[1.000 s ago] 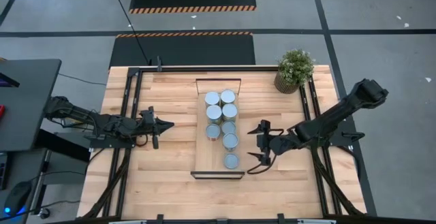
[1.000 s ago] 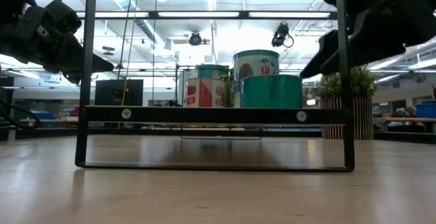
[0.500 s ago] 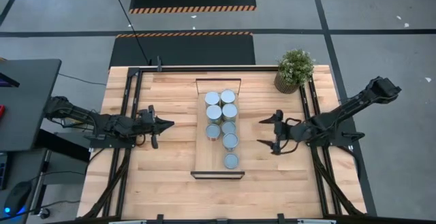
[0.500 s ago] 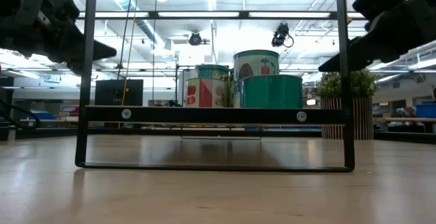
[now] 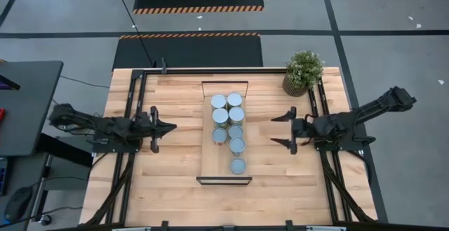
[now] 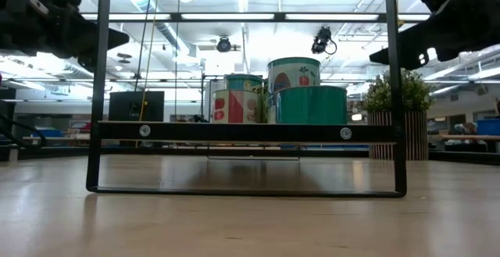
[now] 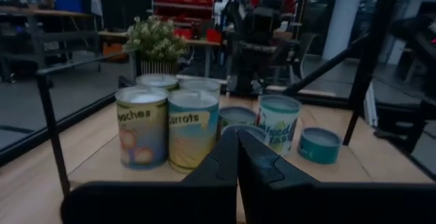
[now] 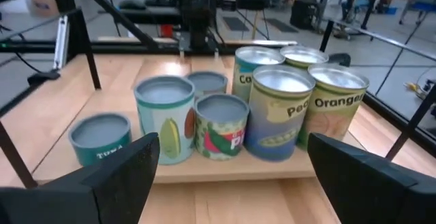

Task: Pick and place cans onto a shelf
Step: Return to Home Position

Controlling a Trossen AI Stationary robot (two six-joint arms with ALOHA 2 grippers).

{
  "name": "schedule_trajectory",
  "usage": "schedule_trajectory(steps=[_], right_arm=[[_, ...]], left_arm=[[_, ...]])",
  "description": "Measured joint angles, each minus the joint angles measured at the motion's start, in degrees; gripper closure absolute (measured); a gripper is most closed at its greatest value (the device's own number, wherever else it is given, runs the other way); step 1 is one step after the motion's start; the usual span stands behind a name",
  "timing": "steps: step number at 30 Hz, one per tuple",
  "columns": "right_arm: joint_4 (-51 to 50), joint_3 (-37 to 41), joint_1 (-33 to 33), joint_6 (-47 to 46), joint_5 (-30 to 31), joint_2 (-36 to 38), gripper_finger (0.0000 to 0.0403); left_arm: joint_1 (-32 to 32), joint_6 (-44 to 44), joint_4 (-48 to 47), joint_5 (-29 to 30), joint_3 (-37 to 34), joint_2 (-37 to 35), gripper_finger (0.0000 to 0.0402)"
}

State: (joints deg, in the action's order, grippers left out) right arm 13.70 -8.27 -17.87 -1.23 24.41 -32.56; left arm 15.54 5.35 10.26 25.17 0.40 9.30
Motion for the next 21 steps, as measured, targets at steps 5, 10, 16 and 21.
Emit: schedule_trajectory(steps=[5, 10, 16, 21], right_arm=[[0.0, 1.4, 2.6, 2.0, -3.7, 4.0, 0.0021], [0.0, 1.5, 6.3, 4.8, -7.8, 6.7, 0.0021], [-0.6, 1.5, 11.7, 7.1, -14.7, 10.4, 0.0021], [-0.4, 1.5, 16.5, 8.7, -18.1, 13.6, 0.0021]], left_arm=[[0.0, 0.0, -5.5, -1.0, 0.0, -5.2, 0.0397], [0.0, -1.3, -6.0, -1.6, 0.0, -9.2, 0.0397], [0.0, -1.4, -6.0, -2.3, 0.0, -9.0, 0.0397], [0.0, -3.1, -6.0, -2.5, 0.0, -9.1, 0.0397]])
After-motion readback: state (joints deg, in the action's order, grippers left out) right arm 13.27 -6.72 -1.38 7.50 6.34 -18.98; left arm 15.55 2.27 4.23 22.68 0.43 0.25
